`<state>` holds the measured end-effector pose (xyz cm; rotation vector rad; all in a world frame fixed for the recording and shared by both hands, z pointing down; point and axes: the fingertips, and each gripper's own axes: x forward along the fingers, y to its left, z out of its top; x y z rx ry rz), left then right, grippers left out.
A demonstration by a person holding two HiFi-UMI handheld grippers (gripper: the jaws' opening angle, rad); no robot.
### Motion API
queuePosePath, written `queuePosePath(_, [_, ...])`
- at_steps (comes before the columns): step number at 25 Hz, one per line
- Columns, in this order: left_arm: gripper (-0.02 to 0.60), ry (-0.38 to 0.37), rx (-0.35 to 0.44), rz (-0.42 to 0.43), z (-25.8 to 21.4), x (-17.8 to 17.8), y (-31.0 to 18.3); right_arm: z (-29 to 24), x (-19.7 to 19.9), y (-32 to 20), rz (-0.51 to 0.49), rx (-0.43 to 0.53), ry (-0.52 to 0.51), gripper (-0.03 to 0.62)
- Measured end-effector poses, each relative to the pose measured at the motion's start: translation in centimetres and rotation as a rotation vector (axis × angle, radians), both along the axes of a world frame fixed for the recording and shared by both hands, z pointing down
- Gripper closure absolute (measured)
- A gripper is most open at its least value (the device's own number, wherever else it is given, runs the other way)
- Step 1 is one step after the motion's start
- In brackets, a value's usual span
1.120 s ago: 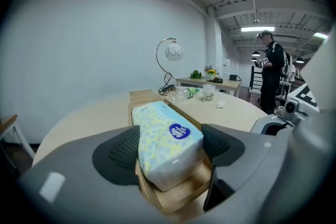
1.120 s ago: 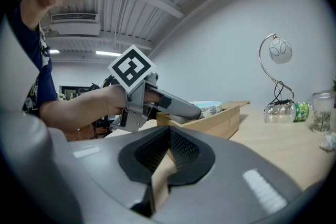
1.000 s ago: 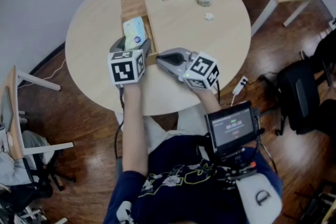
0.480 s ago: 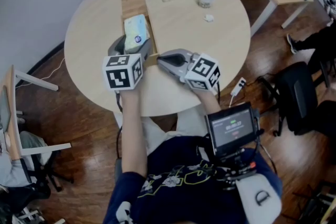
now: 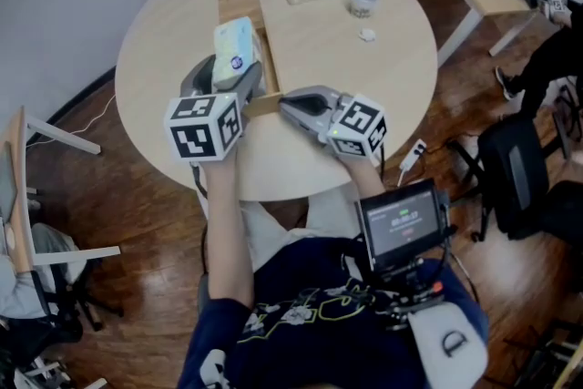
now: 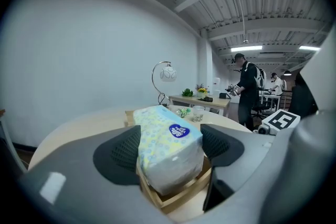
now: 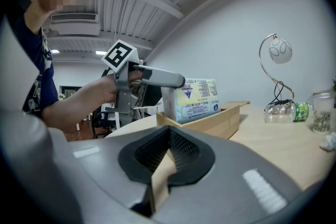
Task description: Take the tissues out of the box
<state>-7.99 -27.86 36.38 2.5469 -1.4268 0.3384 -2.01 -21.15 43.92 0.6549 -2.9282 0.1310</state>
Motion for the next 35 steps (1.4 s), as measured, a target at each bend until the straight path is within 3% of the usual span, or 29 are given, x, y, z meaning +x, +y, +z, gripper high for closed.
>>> queuePosePath(15, [0.221, 0.107, 0.107, 0.004, -5.3, -1.5, 2.1, 0.0, 0.0, 0.0, 0.001, 0.0, 0.002, 0.597])
queuePosePath(20, [0.221, 0.049, 0.11, -0.033, -5.1, -2.6, 2.2, 0.1, 0.1, -0.1, 0.003, -0.002, 0.006, 0.597])
queuePosePath(30, [0.222, 0.165, 0.125, -0.007, -6.4, -3.8, 3.5, -0.2, 0.1, 0.0, 0.003, -0.001, 0.007, 0.597])
queuePosePath(35, [0.224, 0.158, 0.129, -0.054, -6.2, -5.7, 4.0, -0.1, 0.2, -0.1, 0.006, -0.002, 0.006, 0.597])
